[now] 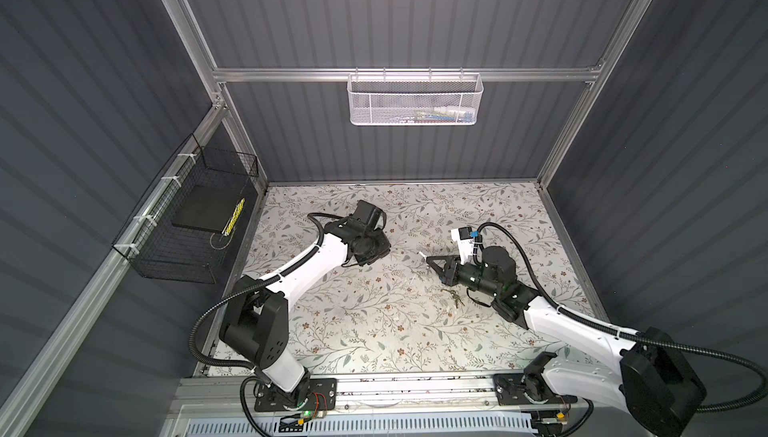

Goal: Unlock with the key
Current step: 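Move the held key toward the black padlock in the left gripper with the right gripper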

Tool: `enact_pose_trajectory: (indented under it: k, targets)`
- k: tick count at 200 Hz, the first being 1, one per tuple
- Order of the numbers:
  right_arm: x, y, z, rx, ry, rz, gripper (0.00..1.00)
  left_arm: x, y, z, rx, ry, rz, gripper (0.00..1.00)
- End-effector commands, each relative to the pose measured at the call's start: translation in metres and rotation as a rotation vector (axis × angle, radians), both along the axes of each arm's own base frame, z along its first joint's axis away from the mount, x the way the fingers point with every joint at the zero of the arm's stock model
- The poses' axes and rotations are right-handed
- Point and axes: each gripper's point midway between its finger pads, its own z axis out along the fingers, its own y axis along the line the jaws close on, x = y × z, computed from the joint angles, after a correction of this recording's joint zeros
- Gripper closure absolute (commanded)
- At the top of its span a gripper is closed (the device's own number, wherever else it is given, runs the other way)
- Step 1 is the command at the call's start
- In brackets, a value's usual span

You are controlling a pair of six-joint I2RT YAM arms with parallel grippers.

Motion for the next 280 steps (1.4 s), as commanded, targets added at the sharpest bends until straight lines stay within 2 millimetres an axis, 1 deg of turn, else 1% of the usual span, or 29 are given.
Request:
enact_pose_trajectory:
  k: [1,36,71,111,130,151,165,185,221,280]
  targets:
    - [0.011,0.004,0.017,0.004,-0.085,-0.048,1.0,0.0,-0.001,0.027,-0.055,0.003,0.04,0.78]
    - [0.014,0.015,0.013,0.001,-0.103,-0.074,1.0,0.001,-0.009,0.034,-0.105,0.029,0.056,0.78]
    - [0.016,0.029,0.005,-0.006,-0.115,-0.087,1.0,0.003,-0.011,0.031,-0.116,0.043,0.068,0.8]
    - [0.022,0.043,-0.014,0.012,-0.06,-0.108,1.0,0.001,-0.007,0.022,-0.103,0.057,0.094,0.81]
    - [0.024,0.05,-0.023,0.013,-0.032,-0.115,1.0,0.002,-0.004,0.021,-0.094,0.054,0.108,0.81]
    - [0.028,0.056,-0.036,0.035,0.033,-0.133,1.0,0.002,-0.001,0.019,-0.084,0.052,0.123,0.81]
    - [0.028,0.062,-0.04,0.059,0.062,-0.125,1.0,0.003,0.0,0.018,-0.076,0.052,0.132,0.81]
    - [0.03,0.069,-0.041,0.061,0.072,-0.124,1.0,0.003,0.005,0.017,-0.054,0.046,0.146,0.81]
    - [0.037,0.072,-0.041,0.078,0.097,-0.148,1.0,0.003,0.009,0.015,-0.036,0.044,0.159,0.81]
    - [0.038,0.083,-0.032,0.127,0.126,-0.123,1.0,0.003,0.01,0.012,-0.032,0.041,0.163,0.81]
